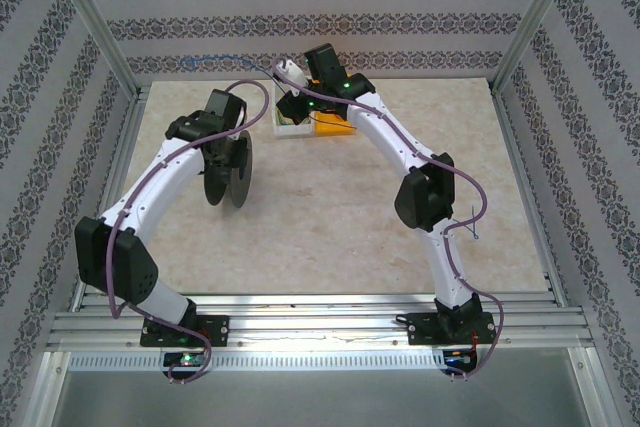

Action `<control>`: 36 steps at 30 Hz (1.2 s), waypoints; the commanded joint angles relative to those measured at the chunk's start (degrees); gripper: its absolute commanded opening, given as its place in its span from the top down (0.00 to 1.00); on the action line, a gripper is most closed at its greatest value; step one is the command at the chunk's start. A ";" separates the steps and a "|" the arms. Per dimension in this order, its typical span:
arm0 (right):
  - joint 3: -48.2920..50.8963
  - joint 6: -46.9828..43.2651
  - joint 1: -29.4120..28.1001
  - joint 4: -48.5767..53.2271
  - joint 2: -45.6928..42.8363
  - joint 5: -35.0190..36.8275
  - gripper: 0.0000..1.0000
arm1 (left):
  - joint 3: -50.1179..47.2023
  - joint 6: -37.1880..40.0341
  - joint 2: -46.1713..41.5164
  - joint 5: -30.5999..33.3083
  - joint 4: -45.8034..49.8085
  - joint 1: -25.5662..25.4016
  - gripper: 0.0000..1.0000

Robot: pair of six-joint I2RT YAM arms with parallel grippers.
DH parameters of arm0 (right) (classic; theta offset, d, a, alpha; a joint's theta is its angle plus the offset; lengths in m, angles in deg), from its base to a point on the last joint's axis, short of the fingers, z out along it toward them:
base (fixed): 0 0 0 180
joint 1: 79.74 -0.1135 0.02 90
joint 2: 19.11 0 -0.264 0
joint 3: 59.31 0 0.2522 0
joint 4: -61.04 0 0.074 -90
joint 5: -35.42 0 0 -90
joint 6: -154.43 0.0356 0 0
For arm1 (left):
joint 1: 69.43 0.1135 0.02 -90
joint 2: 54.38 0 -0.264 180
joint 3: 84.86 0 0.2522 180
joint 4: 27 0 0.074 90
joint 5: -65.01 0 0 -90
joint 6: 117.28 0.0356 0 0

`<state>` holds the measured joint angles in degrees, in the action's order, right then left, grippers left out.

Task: Wrap the cables

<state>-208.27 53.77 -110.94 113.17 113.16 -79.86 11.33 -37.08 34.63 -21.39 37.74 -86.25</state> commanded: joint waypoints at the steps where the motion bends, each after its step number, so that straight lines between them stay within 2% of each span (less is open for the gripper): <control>1: -0.68 0.89 0.92 -0.48 0.17 -2.35 1.00 | 2.86 2.21 0.05 1.64 4.56 -0.07 0.53; 3: -0.77 0.99 1.22 -0.28 0.36 -3.78 1.00 | 5.13 3.22 -1.20 2.46 6.89 -0.01 0.41; 10: -0.42 0.82 1.49 0.57 0.72 -6.16 1.00 | 11.15 6.19 -8.88 6.12 16.29 1.45 0.27; 13: -0.26 0.81 1.49 0.46 0.89 -6.60 1.00 | 10.22 7.60 -13.64 5.33 17.98 5.40 0.12; 15: -0.24 0.91 1.49 0.30 1.06 -7.51 1.00 | 6.81 8.45 -16.24 1.47 17.72 10.56 0.00; 18: -0.18 0.66 1.49 0.88 1.40 -11.67 1.00 | -0.54 8.43 -18.07 -6.96 15.98 17.67 0.00; 23: 1.05 -0.80 1.58 3.41 1.78 -20.34 1.00 | -10.61 6.27 -19.05 -13.49 9.19 19.37 0.01; 25: 2.01 -1.55 1.63 4.48 1.77 -21.84 1.00 | -13.05 5.39 -18.79 -14.90 6.78 19.37 0.10; 30: 3.11 -4.65 1.69 8.99 2.37 -24.36 1.00 | -16.54 4.45 -17.77 -17.20 2.52 19.37 0.25; 36: 4.50 -5.67 2.35 10.78 2.38 -25.63 1.00 | -17.18 4.18 -15.78 -15.45 0.11 19.39 0.43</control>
<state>-204.32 50.27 -109.34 121.69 114.58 -102.33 -5.43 -32.45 17.69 -36.83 41.13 -67.17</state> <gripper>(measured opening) 0.074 0.583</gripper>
